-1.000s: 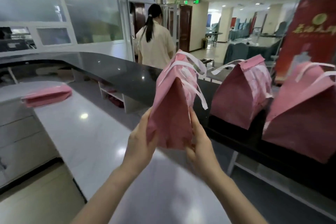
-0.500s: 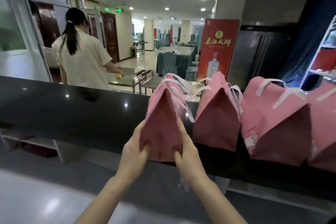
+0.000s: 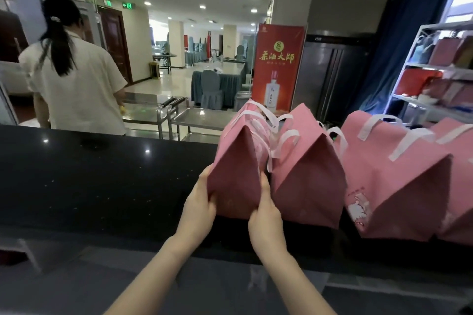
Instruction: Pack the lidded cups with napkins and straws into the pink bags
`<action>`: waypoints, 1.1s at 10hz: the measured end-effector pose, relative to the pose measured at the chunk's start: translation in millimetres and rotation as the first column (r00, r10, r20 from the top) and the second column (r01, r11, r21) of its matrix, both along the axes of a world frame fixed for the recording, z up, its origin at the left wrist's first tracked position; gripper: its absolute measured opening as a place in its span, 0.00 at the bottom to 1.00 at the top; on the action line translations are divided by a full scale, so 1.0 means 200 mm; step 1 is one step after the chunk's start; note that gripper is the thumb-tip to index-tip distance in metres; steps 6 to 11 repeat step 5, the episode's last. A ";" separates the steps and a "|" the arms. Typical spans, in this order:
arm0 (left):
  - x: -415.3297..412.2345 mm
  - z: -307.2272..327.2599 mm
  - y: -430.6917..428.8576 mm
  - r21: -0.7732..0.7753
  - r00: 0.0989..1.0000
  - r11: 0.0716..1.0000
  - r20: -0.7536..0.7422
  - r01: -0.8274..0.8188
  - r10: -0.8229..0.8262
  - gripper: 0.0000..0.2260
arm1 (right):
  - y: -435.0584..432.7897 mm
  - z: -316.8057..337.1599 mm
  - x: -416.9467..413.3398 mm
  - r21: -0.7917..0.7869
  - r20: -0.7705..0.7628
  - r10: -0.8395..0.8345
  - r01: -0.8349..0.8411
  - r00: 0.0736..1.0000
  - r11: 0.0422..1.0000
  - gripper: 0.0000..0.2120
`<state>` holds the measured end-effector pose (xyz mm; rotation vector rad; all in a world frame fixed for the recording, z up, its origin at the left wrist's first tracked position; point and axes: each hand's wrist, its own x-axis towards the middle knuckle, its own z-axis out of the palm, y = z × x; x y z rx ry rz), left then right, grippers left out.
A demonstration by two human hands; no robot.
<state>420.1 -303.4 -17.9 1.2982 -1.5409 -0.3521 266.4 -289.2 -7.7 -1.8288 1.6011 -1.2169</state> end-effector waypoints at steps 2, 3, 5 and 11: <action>-0.01 -0.02 -0.01 0.031 1.000 0.999 -0.024 -0.015 0.016 0.33 | -0.03 0.01 0.01 0.033 -0.090 -0.034 0.037 0.995 0.999 0.40; 0.01 -0.03 0.06 0.074 1.000 0.997 -0.029 -0.004 0.006 0.33 | 0.04 0.02 -0.02 0.028 -0.059 0.001 0.001 0.998 1.000 0.39; 0.00 0.02 0.24 0.104 1.000 0.995 -0.022 0.005 -0.003 0.36 | 0.21 0.10 -0.13 -0.062 -0.048 0.099 -0.102 0.994 0.993 0.36; 0.00 0.02 0.24 0.104 1.000 0.995 -0.022 0.005 -0.003 0.36 | 0.21 0.10 -0.13 -0.062 -0.048 0.099 -0.102 0.994 0.993 0.36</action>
